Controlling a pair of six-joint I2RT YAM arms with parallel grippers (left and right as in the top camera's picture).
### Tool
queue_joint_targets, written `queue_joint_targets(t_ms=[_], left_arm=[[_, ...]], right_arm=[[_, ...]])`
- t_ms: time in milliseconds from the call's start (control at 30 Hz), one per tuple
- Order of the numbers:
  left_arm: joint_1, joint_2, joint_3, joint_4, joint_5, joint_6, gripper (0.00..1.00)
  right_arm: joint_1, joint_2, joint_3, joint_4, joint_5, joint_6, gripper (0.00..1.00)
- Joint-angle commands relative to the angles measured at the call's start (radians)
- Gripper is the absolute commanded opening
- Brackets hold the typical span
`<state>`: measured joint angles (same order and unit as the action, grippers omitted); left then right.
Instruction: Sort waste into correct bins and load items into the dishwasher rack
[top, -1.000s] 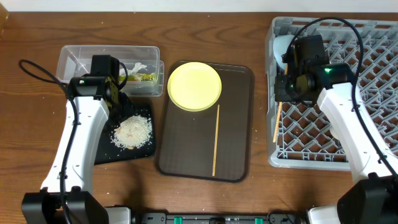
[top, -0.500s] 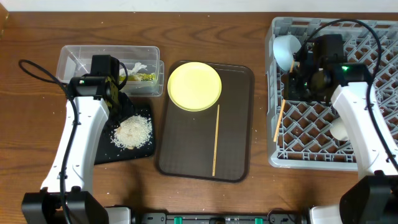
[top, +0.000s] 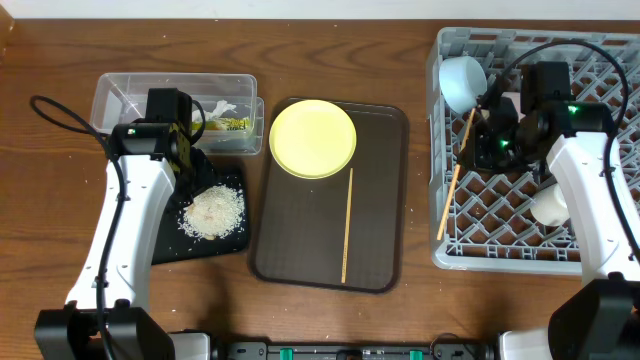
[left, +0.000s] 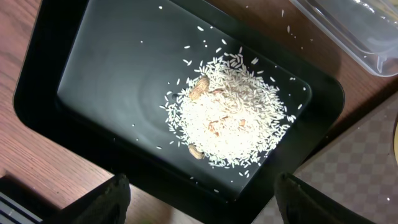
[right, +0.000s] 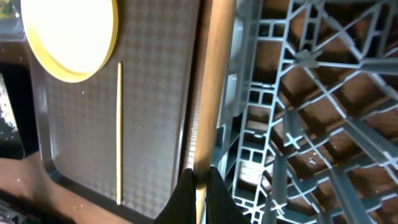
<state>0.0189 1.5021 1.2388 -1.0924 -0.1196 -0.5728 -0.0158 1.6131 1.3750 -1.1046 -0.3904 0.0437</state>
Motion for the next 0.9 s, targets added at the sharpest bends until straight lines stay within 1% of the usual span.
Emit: queue_joint_targets(t_ms=[0,200,600,867], left_arm=[[0.004,0.002,0.008,0.001,-0.020,-0.005,0.77],[0.004,0.002,0.008,0.001,-0.020,-0.005,0.77],[0.004,0.002,0.008,0.002,-0.020,-0.005,0.77],[0.004,0.002,0.008,0.002,-0.020,-0.005,0.77]], right_arm=[[-0.014,0.008,0.003,-0.003,-0.012,-0.041,0.01],[-0.037,0.008,0.017,-0.009,-0.116,-0.048,0.01],[-0.055,0.008,0.124,-0.057,-0.058,-0.048,0.01],[-0.055,0.008,0.130,-0.055,-0.033,-0.048,0.01]])
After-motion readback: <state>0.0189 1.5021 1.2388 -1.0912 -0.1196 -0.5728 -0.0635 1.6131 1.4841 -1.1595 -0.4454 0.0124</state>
